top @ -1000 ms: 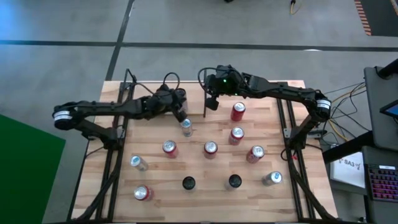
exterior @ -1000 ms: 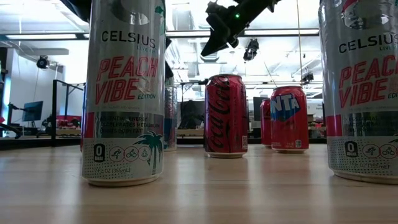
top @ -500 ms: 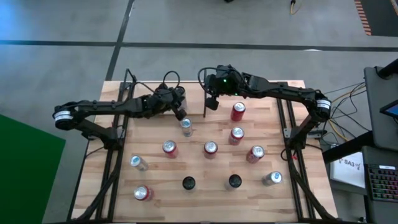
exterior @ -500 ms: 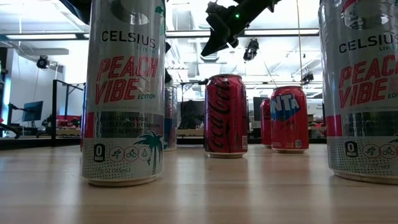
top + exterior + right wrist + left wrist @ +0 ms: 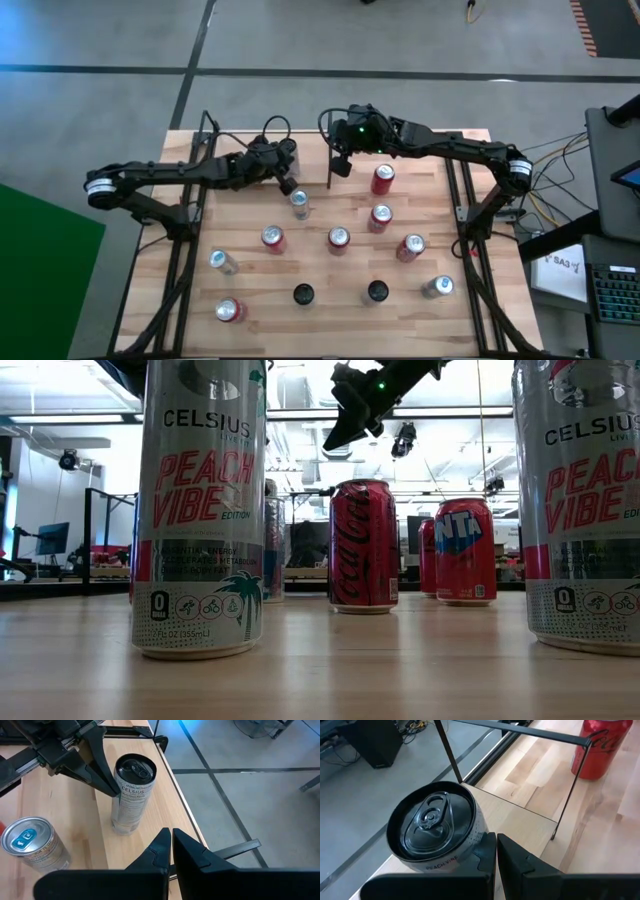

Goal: Place canned beverage on shelf
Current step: Put the top white pink soda can on the shelf

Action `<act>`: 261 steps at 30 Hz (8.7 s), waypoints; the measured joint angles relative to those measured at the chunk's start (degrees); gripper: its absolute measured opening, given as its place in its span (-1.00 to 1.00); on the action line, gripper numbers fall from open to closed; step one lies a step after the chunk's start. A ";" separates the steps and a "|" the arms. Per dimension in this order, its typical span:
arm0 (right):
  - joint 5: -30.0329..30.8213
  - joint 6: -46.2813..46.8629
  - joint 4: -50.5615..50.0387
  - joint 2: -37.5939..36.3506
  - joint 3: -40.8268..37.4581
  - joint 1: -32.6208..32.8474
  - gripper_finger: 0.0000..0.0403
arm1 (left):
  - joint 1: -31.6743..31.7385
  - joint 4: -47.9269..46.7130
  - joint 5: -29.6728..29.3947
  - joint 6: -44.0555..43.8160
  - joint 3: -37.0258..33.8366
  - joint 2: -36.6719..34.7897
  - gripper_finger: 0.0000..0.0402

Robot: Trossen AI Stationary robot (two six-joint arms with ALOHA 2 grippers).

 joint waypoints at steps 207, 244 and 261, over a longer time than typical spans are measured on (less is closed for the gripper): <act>-1.68 6.58 -5.49 -15.04 -10.97 -0.22 -0.96 | 13.55 16.25 7.72 9.83 -0.87 9.23 -1.00; -1.66 7.54 -5.60 -15.04 -11.06 -0.22 -0.96 | 13.57 0.98 9.10 24.28 -0.87 1.60 -1.00; -1.57 7.52 -5.51 -15.04 -11.96 -0.24 -0.96 | 16.52 7.26 10.09 25.83 -0.97 5.10 -1.00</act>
